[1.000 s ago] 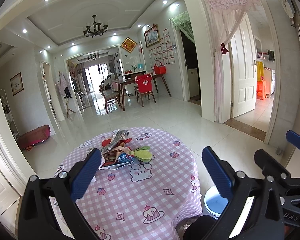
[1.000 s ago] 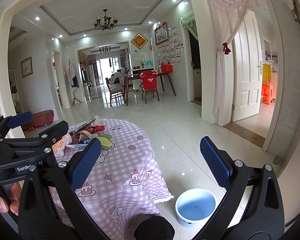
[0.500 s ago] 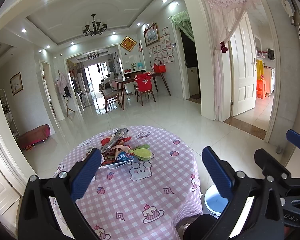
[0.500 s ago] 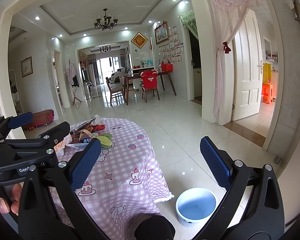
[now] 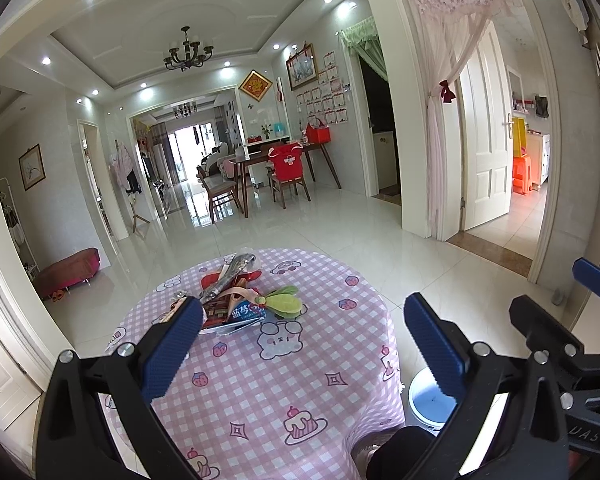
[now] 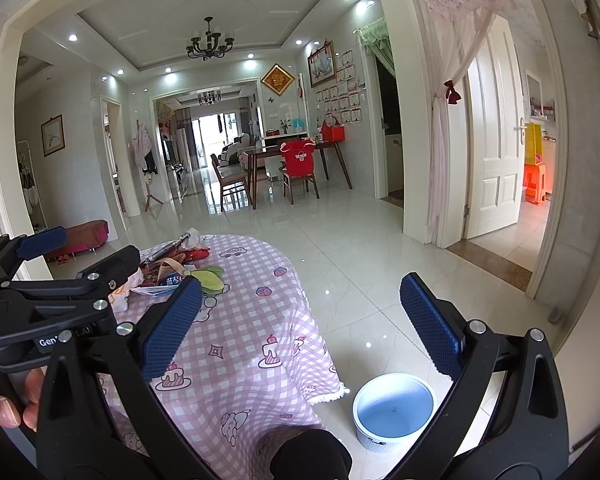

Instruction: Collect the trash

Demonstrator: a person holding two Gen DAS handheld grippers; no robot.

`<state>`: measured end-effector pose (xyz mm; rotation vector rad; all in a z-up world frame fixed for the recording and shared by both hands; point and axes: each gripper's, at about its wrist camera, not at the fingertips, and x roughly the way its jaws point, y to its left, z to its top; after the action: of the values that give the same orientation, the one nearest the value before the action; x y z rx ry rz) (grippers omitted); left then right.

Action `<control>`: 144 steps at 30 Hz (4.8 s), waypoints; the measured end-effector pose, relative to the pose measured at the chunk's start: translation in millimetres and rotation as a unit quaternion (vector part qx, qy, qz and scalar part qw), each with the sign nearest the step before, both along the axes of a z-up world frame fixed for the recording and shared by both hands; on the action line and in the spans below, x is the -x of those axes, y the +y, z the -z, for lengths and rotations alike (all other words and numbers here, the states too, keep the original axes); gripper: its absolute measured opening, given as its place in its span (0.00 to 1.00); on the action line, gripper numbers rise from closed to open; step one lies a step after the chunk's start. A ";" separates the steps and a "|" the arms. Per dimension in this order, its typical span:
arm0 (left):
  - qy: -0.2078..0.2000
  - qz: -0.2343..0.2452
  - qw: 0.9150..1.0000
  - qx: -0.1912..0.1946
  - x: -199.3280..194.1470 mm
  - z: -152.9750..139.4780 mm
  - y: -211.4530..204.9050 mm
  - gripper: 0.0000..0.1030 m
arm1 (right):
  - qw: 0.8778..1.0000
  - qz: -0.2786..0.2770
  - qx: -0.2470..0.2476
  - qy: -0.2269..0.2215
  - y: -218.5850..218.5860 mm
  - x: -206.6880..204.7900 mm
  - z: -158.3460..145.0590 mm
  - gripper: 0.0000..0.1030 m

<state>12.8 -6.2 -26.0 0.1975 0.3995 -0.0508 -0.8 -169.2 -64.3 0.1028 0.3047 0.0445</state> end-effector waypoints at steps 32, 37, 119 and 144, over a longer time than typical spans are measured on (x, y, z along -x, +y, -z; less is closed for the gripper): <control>0.107 -0.103 0.988 0.032 -99.4 65.7 101.8 0.96 | 0.994 -0.055 0.015 0.098 48.0 -116.2 54.8 0.94; 0.125 -0.135 0.982 0.034 -132.0 87.1 149.4 0.96 | 0.988 -0.086 0.026 0.129 76.5 -159.7 74.1 0.94; 0.208 0.229 0.951 0.026 -230.6 146.9 -177.9 0.35 | 0.982 0.085 -0.083 0.147 -160.3 -175.2 109.2 0.22; 0.198 0.159 0.967 -0.031 -252.2 170.2 -197.4 0.80 | 0.963 0.109 -0.122 0.215 -209.5 -192.4 190.1 0.24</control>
<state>265.1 -203.6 -196.2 0.3141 0.7671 -0.3991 191.6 -378.7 -254.4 0.3930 0.7198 -0.1624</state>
